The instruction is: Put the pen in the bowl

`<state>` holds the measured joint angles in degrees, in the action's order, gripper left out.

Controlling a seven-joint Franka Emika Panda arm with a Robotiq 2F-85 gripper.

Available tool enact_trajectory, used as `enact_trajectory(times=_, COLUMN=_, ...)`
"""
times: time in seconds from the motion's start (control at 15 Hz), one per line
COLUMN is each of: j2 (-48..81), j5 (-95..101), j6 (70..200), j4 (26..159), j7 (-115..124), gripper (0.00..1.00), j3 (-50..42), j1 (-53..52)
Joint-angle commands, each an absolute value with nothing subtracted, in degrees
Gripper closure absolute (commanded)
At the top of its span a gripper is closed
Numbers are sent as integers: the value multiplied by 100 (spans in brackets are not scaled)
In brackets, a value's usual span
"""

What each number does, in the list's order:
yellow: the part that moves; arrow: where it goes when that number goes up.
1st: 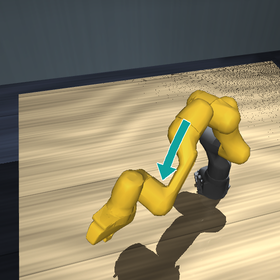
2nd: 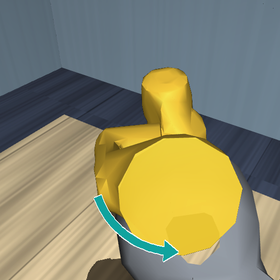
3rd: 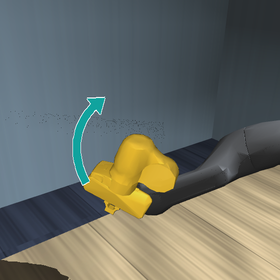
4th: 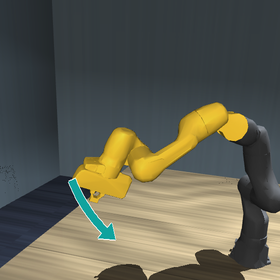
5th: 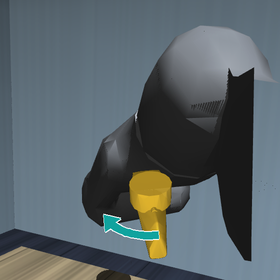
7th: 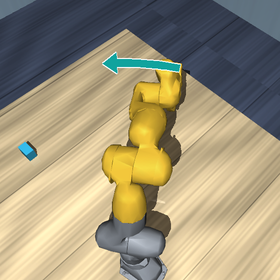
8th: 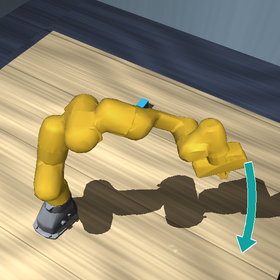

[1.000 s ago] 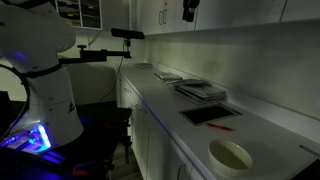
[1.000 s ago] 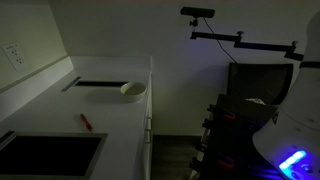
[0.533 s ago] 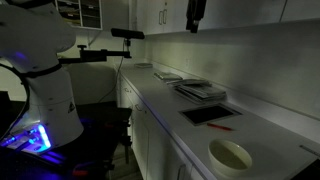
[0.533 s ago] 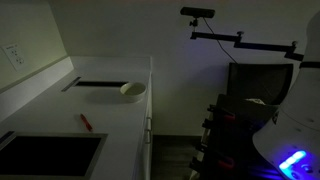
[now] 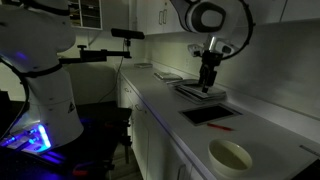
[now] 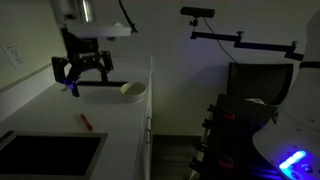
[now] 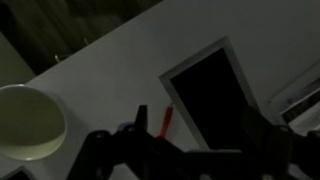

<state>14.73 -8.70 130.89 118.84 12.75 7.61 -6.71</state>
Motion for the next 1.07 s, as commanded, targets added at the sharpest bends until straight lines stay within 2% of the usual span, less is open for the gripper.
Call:
enact_trajectory(times=0.0, j2=2647, j5=-783, j6=12986, j4=10955, j7=1730, gripper=0, j3=560, j1=-795)
enact_trajectory(times=0.33, j2=3956, j5=-847, j6=12893, j4=9702, j7=2051, gripper=0, j3=393, j1=-933)
enact_trajectory(times=0.67, j2=4729, j5=-909, j6=12474, j4=8820, j7=2820, gripper=0, j3=191, j1=-1123)
enact_trajectory(times=0.8, j2=4947, j5=-936, j6=12392, j4=8564, j7=2945, gripper=3, j3=170, j1=-1146)
enact_trajectory(times=1.0, j2=5212, j5=-969, j6=12287, j4=8203, j7=2993, gripper=14, j3=189, j1=-1120)
